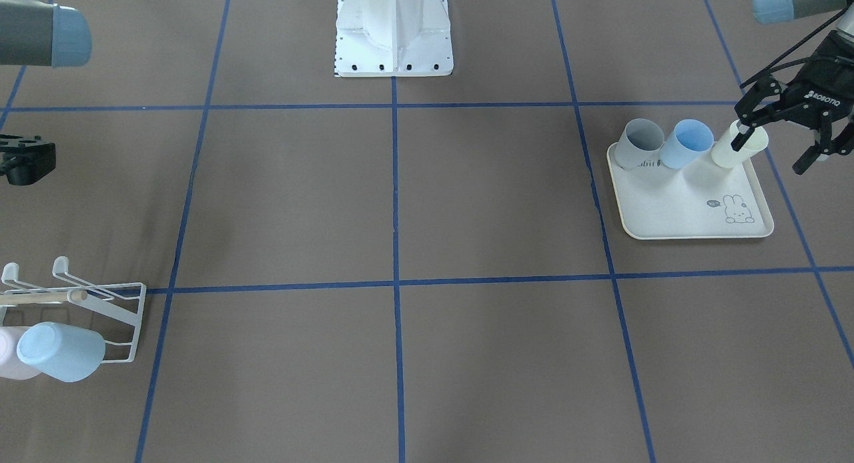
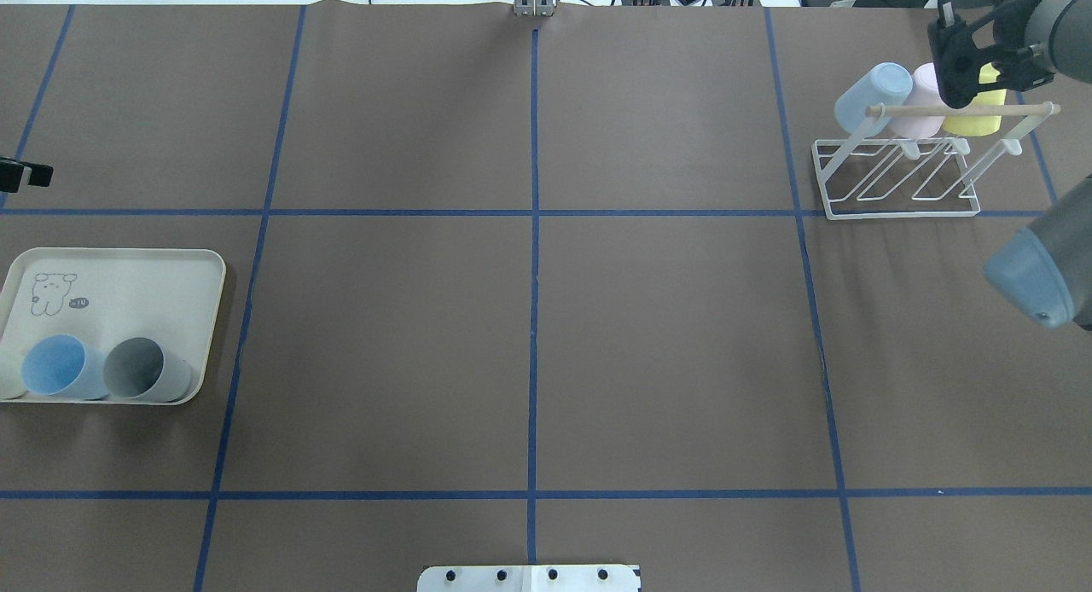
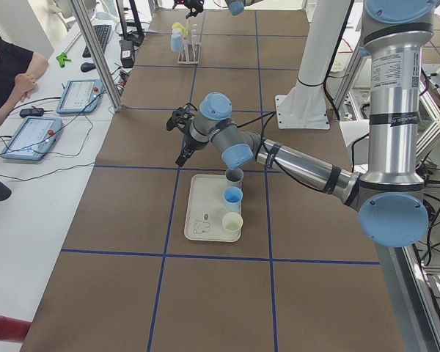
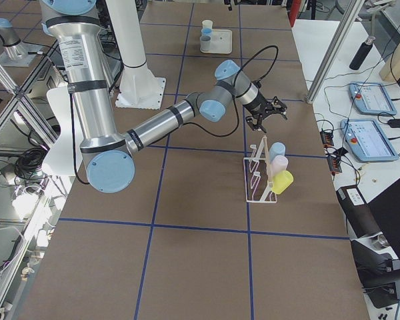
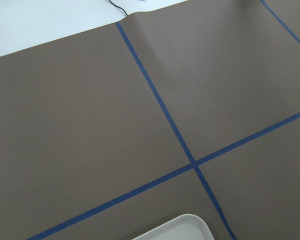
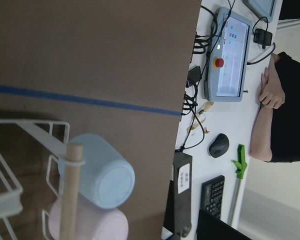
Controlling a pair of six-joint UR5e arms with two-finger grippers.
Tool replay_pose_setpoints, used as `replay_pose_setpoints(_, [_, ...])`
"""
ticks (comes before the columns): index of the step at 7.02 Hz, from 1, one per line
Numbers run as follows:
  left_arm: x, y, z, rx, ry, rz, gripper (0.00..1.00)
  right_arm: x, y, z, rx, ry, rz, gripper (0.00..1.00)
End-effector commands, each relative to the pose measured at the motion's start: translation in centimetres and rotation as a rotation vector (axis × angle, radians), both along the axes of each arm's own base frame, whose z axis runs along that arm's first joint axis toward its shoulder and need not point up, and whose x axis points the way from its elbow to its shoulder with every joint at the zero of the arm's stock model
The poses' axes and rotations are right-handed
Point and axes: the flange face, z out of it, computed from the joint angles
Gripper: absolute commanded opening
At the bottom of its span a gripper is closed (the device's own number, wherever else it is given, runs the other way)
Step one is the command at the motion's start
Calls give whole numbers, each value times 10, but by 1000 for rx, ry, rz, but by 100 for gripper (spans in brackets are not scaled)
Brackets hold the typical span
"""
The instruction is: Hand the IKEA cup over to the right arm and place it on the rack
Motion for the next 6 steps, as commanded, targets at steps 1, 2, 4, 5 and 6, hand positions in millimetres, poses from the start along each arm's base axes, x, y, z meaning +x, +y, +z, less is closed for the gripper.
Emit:
replay_pose_setpoints(1, [-9, 13, 22, -25, -38, -23, 100, -30, 43, -42, -308, -469, 43, 99])
replay_pose_setpoints(2, [-13, 24, 29, -28, -44, -21, 100, -62, 72, -62, -441, -607, 39, 99])
replay_pose_setpoints(4, [-34, 67, 79, -26, -75, -58, 100, -128, 113, -102, -669, -799, 57, 99])
replay_pose_setpoints(5, [-40, 87, 113, -72, -93, -57, 100, -138, 120, -103, -679, -798, 48, 99])
replay_pose_setpoints(6, [-45, 99, 159, -69, -91, -58, 100, -139, 121, -102, -678, -796, 49, 99])
